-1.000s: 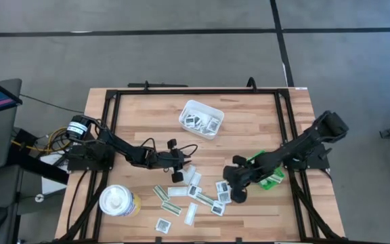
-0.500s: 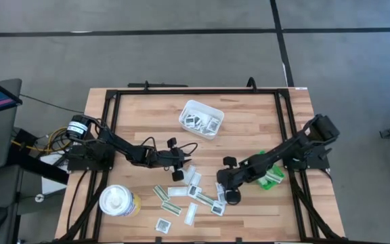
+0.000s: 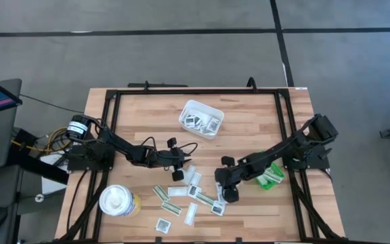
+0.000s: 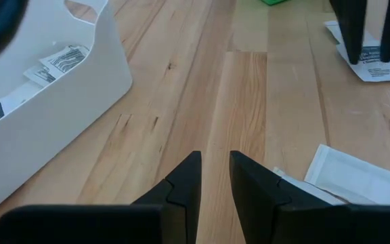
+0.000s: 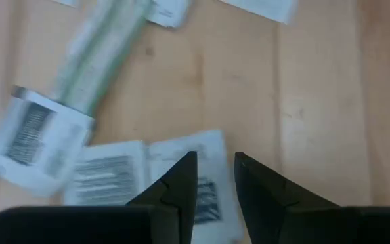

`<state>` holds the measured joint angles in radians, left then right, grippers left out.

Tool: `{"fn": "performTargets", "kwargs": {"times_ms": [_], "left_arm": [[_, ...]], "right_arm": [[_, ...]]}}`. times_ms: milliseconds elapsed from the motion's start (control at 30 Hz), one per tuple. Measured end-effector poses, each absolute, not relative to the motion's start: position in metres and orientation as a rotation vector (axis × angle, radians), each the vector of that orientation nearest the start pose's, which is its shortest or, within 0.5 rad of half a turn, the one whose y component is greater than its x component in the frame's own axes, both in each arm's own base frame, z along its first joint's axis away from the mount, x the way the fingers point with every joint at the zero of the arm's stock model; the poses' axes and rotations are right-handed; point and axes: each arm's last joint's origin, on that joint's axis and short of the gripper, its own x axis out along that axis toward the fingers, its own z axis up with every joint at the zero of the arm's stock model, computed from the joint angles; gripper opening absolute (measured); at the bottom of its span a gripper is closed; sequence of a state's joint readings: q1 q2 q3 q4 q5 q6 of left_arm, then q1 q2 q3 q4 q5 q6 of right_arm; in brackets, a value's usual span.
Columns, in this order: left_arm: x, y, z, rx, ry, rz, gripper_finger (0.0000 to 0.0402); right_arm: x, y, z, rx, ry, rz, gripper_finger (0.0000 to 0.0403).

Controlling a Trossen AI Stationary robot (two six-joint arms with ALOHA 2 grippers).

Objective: Pick & Place First Aid Supplies
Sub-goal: Put the towelette pack into the white bin

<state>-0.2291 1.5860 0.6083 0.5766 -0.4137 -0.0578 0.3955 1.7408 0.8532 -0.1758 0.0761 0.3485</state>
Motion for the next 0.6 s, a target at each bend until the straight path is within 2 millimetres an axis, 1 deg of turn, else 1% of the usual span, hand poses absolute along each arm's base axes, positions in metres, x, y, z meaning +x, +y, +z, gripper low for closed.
{"fn": "performTargets", "kwargs": {"times_ms": [167,367,467,600], "left_arm": [[0.292,-0.056,0.161,0.07,0.376,0.193,0.0079],[0.292,-0.056,0.161,0.07,0.376,0.193,0.0079],[0.292,-0.056,0.161,0.07,0.376,0.193,0.0079],[0.292,-0.056,0.161,0.07,0.376,0.193,0.0079]], "right_arm": [[0.29,0.119,0.127,0.064,1.067,0.103,0.0093],[0.292,0.119,0.111,0.05,1.111,0.092,0.0093],[0.293,0.12,0.106,0.013,1.121,0.091,0.0093],[0.294,0.117,0.105,-0.002,1.114,0.067,0.0092]]}}
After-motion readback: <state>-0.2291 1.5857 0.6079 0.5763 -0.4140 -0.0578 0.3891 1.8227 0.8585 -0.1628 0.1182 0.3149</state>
